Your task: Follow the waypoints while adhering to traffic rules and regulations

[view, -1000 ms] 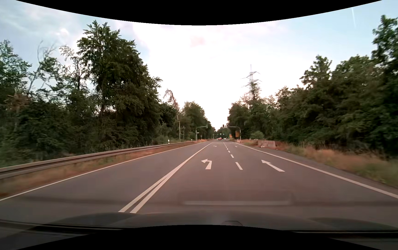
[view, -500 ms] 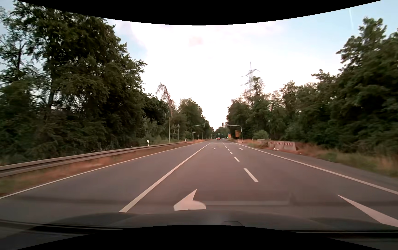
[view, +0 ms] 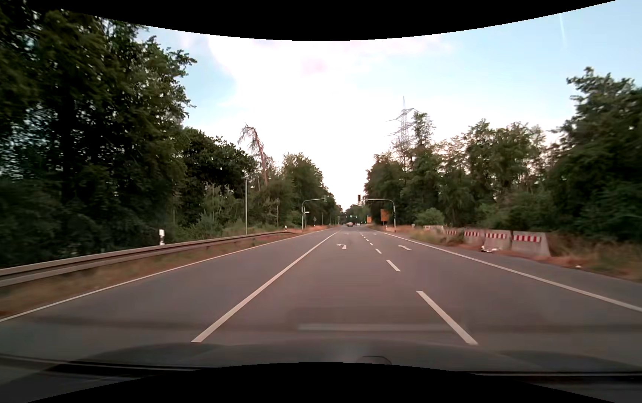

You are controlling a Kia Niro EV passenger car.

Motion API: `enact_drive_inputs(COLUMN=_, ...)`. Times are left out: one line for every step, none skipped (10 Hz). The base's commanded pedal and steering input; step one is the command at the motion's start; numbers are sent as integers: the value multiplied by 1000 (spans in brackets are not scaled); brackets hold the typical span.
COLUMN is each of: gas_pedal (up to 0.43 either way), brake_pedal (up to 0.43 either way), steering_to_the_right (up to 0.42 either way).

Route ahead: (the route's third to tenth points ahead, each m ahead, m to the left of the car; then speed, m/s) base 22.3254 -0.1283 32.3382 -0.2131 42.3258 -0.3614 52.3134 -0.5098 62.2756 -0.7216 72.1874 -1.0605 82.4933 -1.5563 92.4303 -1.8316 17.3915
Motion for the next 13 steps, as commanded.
enact_drive_inputs(gas_pedal=0, brake_pedal=0, steering_to_the_right=0)
enact_drive_inputs(gas_pedal=0, brake_pedal=0, steering_to_the_right=0)
enact_drive_inputs(gas_pedal=0, brake_pedal=0, steering_to_the_right=0)
enact_drive_inputs(gas_pedal=0, brake_pedal=0, steering_to_the_right=0)
enact_drive_inputs(gas_pedal=0, brake_pedal=0, steering_to_the_right=0)
enact_drive_inputs(gas_pedal=0, brake_pedal=0, steering_to_the_right=0)
enact_drive_inputs(gas_pedal=0, brake_pedal=0, steering_to_the_right=0)
enact_drive_inputs(gas_pedal=0, brake_pedal=0, steering_to_the_right=0)
enact_drive_inputs(gas_pedal=0, brake_pedal=0, steering_to_the_right=-1)
enact_drive_inputs(gas_pedal=0, brake_pedal=0, steering_to_the_right=-1)
enact_drive_inputs(gas_pedal=0, brake_pedal=0, steering_to_the_right=-1)
enact_drive_inputs(gas_pedal=0, brake_pedal=0, steering_to_the_right=-1)
enact_drive_inputs(gas_pedal=0, brake_pedal=0, steering_to_the_right=-1)
